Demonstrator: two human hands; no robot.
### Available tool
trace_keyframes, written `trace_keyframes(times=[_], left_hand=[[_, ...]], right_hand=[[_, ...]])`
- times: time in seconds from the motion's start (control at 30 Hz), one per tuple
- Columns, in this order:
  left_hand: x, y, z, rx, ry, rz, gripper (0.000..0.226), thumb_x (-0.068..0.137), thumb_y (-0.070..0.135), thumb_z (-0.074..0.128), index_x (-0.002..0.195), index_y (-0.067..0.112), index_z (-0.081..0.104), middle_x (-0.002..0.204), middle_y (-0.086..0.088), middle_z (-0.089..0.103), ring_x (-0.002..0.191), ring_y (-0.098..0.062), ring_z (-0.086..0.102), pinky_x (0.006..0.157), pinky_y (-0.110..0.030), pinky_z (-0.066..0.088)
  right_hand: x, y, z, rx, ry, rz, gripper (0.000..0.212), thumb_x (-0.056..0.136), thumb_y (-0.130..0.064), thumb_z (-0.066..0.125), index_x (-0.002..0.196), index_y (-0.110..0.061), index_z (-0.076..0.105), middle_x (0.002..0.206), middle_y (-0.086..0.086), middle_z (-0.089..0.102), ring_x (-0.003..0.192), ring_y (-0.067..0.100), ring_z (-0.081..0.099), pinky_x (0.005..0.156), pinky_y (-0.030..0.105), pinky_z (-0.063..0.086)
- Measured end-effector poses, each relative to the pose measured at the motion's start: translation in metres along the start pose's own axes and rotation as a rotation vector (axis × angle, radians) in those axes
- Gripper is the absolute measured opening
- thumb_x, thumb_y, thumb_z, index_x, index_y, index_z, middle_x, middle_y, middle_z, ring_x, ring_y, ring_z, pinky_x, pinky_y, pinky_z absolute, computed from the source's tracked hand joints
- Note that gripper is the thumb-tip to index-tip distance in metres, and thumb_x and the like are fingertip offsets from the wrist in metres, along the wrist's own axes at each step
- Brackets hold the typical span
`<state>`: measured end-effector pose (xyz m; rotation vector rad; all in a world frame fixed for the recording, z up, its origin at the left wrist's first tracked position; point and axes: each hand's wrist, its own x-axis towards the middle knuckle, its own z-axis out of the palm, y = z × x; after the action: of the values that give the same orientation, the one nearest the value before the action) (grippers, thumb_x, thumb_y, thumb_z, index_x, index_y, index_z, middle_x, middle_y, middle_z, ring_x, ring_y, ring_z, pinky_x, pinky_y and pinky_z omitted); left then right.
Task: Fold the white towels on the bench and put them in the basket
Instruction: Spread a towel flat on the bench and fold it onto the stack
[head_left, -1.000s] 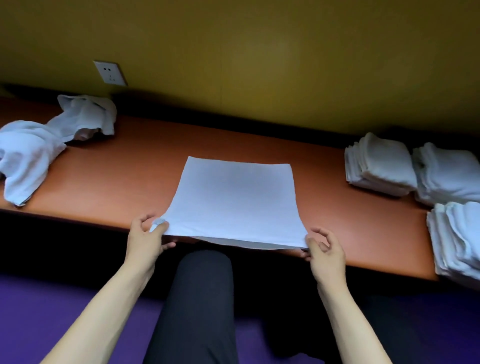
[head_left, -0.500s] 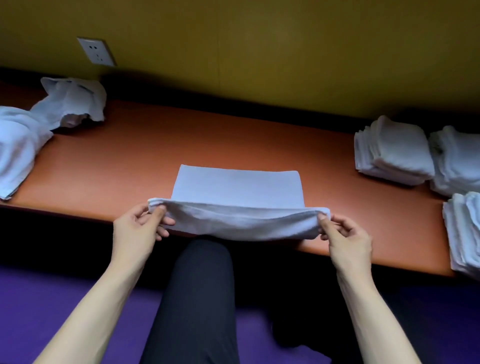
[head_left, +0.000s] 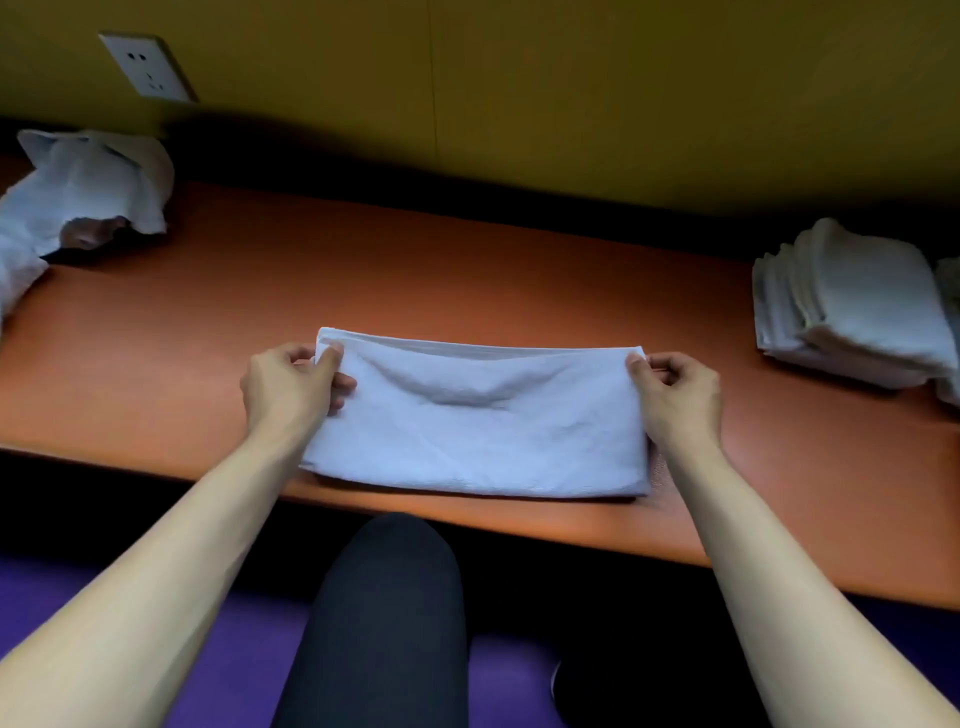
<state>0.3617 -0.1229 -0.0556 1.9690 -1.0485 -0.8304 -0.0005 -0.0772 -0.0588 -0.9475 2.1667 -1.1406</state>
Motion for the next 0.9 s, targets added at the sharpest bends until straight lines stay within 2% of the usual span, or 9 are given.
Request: trace_keyframes(times=[0.1, 0.2, 0.3, 0.43, 0.53, 0.6, 0.67, 0.8, 0.9], left_hand=[[0.0, -0.013, 0.008, 0.004, -0.059, 0.074, 0.035, 0.091, 0.032, 0.07, 0.122, 0.023, 0.057, 0.089, 0.008, 0.075, 0.073, -0.012, 0.07, 0.079, -0.041, 0.06], [-0.021, -0.029, 0.004, 0.246, -0.177, 0.312, 0.051, 0.093, 0.031, 0.067, 0.139, 0.028, 0.047, 0.124, 0.007, 0.063, 0.107, -0.022, 0.057, 0.097, -0.041, 0.046], [-0.046, -0.052, -0.006, 0.617, -0.2, 0.543, 0.051, 0.092, 0.049, 0.048, 0.141, 0.033, 0.052, 0.149, 0.001, 0.05, 0.129, -0.032, 0.046, 0.104, -0.047, 0.036], [-0.068, -0.078, -0.017, 0.757, -0.325, 0.518, 0.062, 0.096, 0.057, 0.022, 0.154, 0.042, 0.034, 0.167, 0.001, 0.022, 0.148, -0.034, 0.026, 0.116, -0.049, 0.026], [-0.069, -0.074, -0.015, 0.711, -0.36, 0.446, 0.057, 0.1, 0.052, 0.03, 0.156, 0.044, 0.026, 0.169, 0.005, 0.011, 0.153, -0.032, 0.013, 0.121, -0.046, 0.017], [-0.067, -0.069, -0.012, 0.691, -0.354, 0.415, 0.055, 0.102, 0.044, 0.042, 0.155, 0.045, 0.029, 0.169, 0.005, 0.011, 0.152, -0.031, 0.013, 0.121, -0.045, 0.017], [-0.065, -0.066, -0.014, 0.674, -0.347, 0.416, 0.055, 0.101, 0.042, 0.049, 0.154, 0.045, 0.033, 0.168, 0.005, 0.014, 0.15, -0.031, 0.018, 0.12, -0.045, 0.018], [-0.06, -0.06, -0.02, 0.638, -0.371, 0.405, 0.054, 0.099, 0.046, 0.052, 0.151, 0.048, 0.036, 0.167, 0.009, 0.017, 0.145, -0.026, 0.023, 0.118, -0.041, 0.02], [-0.057, -0.058, -0.025, 0.634, -0.395, 0.409, 0.053, 0.099, 0.047, 0.051, 0.15, 0.05, 0.036, 0.167, 0.013, 0.016, 0.141, -0.023, 0.025, 0.114, -0.038, 0.02]], right_hand=[[0.001, 0.002, 0.006, -0.067, 0.004, 0.015, 0.015, 0.092, -0.034, 0.067, 0.088, -0.02, 0.065, 0.071, -0.012, 0.061, 0.072, 0.017, 0.058, 0.061, 0.029, 0.038], [-0.017, 0.009, 0.002, -0.167, -0.012, 0.032, 0.015, 0.09, -0.03, 0.066, 0.1, -0.019, 0.062, 0.079, -0.011, 0.061, 0.084, 0.021, 0.058, 0.07, 0.029, 0.038], [-0.048, 0.022, -0.009, -0.312, -0.034, 0.067, 0.027, 0.09, -0.041, 0.064, 0.102, -0.017, 0.058, 0.091, -0.003, 0.062, 0.089, 0.024, 0.054, 0.078, 0.035, 0.043], [-0.069, 0.023, -0.016, -0.414, -0.141, 0.195, 0.038, 0.088, -0.049, 0.066, 0.105, -0.016, 0.058, 0.098, 0.001, 0.062, 0.094, 0.027, 0.055, 0.079, 0.035, 0.042], [-0.062, 0.008, -0.019, -0.142, -0.188, 0.397, 0.032, 0.086, -0.042, 0.072, 0.092, -0.012, 0.062, 0.084, 0.007, 0.067, 0.078, 0.029, 0.061, 0.067, 0.034, 0.046], [-0.057, -0.003, -0.024, 0.104, -0.259, 0.559, 0.027, 0.087, -0.031, 0.074, 0.08, -0.009, 0.06, 0.062, 0.007, 0.059, 0.052, 0.024, 0.051, 0.05, 0.03, 0.037], [-0.056, -0.011, -0.026, 0.238, -0.314, 0.607, 0.02, 0.089, -0.019, 0.071, 0.078, -0.009, 0.058, 0.055, 0.004, 0.048, 0.042, 0.016, 0.038, 0.04, 0.026, 0.026], [-0.072, -0.046, -0.013, 0.397, -0.348, 0.45, 0.02, 0.09, -0.003, 0.064, 0.071, -0.01, 0.062, 0.059, 0.003, 0.045, 0.046, 0.014, 0.034, 0.042, 0.023, 0.026], [-0.095, -0.083, 0.022, 0.374, -0.398, 0.294, 0.012, 0.091, -0.002, 0.062, 0.084, -0.008, 0.069, 0.052, 0.001, 0.046, 0.041, 0.014, 0.034, 0.044, 0.021, 0.03]])
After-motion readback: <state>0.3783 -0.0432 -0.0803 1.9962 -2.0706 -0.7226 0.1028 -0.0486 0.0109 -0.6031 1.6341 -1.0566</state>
